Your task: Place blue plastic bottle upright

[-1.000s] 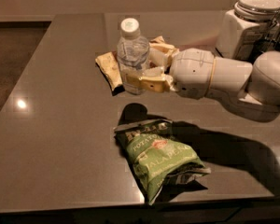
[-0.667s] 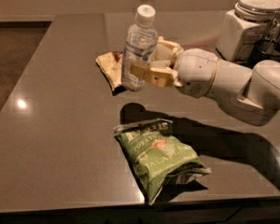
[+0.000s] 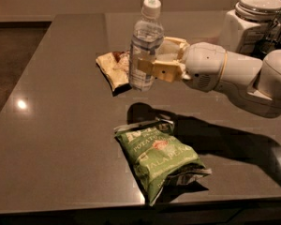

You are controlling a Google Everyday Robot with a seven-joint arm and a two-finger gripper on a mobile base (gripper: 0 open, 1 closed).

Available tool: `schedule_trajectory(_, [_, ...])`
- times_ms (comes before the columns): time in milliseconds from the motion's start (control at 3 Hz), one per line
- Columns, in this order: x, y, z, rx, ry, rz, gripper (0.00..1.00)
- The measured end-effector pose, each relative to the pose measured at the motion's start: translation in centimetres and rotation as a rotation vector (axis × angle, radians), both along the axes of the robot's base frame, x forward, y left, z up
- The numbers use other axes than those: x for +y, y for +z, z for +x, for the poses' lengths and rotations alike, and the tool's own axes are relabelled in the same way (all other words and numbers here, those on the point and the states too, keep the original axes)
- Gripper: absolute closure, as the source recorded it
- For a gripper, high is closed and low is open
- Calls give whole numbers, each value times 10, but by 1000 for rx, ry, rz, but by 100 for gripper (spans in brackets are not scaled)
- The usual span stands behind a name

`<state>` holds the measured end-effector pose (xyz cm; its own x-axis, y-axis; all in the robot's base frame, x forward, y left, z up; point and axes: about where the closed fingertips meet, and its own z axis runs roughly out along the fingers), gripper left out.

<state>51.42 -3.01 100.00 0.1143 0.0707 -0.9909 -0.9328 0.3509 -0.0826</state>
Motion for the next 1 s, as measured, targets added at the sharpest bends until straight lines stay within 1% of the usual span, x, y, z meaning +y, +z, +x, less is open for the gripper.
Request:
schedule_trajectory(333, [4,-10,-3,19,14,-73,100])
schedule_trajectory(667, [12,-21,-6,46,57,-96,100])
schedule_trajectory(1000, [20,-33,-10,87,105,-84,100])
